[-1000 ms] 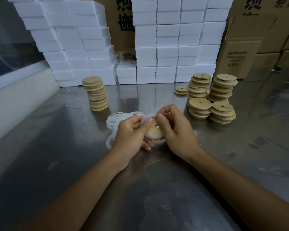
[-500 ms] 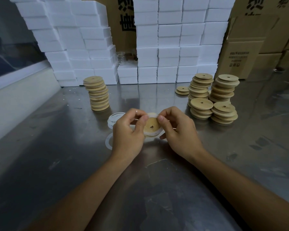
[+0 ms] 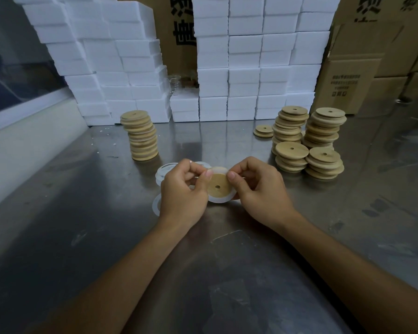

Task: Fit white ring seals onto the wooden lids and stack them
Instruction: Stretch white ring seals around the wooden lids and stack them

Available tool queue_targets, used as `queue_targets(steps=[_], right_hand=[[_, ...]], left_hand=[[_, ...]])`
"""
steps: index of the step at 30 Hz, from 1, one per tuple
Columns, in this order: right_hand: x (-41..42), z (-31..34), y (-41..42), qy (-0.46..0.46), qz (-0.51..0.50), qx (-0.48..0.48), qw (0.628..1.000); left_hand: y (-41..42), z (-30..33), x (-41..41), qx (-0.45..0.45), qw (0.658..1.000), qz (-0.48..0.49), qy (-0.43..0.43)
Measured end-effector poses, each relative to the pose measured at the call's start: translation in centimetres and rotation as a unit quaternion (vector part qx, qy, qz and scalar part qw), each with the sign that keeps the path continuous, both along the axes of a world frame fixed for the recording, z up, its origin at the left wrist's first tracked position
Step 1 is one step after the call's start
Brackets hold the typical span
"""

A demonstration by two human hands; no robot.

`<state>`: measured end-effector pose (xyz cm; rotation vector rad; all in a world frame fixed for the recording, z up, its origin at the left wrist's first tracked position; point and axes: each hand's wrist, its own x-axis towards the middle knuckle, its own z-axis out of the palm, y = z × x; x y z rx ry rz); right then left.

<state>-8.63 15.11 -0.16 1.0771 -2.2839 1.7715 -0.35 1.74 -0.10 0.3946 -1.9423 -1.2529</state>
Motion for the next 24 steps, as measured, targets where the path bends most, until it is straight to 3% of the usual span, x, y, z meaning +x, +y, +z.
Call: queue_targets(steps=[5, 24], right_hand=[[0.19, 0.29, 0.0, -0.036, 0.003, -0.014, 0.999], [-0.04, 0.5, 0.33, -0.043, 0.028, -0.001, 0.999]], left_hand=[[-0.02, 0.0, -0.05, 0.046, 0.999, 0.0, -0.014], [-0.21, 0.21, 0.11, 0.019, 1.0, -0.004, -0.011]])
